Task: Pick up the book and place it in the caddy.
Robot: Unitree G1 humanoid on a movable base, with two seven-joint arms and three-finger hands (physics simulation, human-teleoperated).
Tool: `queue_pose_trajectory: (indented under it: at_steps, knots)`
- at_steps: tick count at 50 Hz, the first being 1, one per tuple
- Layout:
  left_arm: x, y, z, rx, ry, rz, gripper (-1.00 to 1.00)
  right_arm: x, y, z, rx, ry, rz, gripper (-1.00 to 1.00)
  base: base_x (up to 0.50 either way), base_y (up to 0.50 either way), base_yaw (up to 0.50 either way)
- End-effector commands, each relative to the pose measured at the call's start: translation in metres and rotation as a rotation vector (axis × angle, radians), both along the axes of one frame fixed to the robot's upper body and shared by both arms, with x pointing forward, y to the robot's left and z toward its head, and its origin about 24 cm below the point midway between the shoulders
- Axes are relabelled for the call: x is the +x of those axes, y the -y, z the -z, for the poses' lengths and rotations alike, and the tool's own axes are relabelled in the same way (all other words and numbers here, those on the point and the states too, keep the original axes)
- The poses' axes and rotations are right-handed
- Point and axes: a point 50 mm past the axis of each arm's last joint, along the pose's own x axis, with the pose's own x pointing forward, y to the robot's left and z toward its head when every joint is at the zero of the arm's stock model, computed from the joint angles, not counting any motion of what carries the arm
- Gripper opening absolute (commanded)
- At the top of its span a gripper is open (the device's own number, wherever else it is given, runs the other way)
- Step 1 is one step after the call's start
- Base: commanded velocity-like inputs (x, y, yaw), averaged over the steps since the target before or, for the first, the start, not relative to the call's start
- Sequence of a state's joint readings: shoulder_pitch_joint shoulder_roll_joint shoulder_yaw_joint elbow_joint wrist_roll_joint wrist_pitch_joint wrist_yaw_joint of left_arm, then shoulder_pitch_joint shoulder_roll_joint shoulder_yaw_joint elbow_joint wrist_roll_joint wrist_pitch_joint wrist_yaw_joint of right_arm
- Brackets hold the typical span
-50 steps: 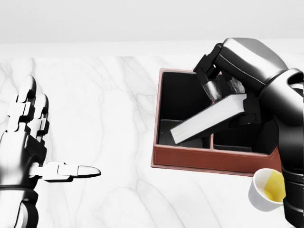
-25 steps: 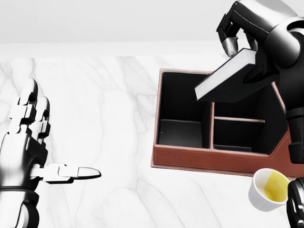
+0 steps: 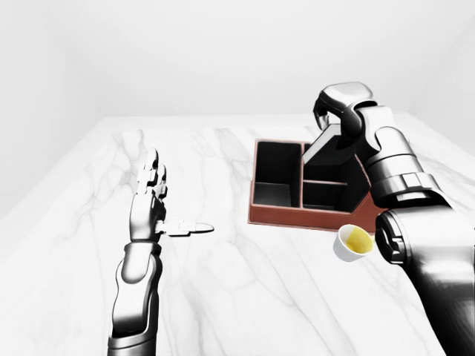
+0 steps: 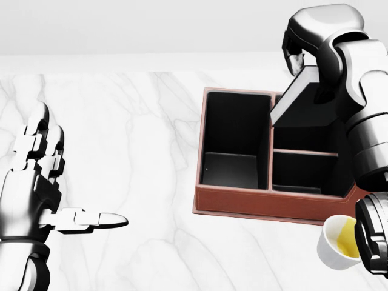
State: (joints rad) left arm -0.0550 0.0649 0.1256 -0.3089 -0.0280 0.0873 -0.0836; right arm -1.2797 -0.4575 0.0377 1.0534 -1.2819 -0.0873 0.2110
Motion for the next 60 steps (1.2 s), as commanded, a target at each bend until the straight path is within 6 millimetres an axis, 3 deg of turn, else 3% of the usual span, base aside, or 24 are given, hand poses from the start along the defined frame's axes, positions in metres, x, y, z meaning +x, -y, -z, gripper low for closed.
queue_pose_trajectory:
  at_steps: [1,32,60]
  knots:
    - [0.0,-0.001,0.003,-0.004,-0.011,-0.001,1.0,0.005,-0.005,0.004,-0.094,0.027,0.011,-1.0,0.0,0.0,0.0]
    - [0.002,0.0,0.01,-0.007,-0.042,-0.003,1.0,0.005,0.001,0.043,-0.176,-0.091,0.036,-1.0,0.0,0.0,0.0]
    - [0.002,0.0,0.015,-0.007,-0.065,0.001,1.0,0.004,-0.005,0.066,-0.197,-0.144,0.019,-1.0,0.0,0.0,0.0]
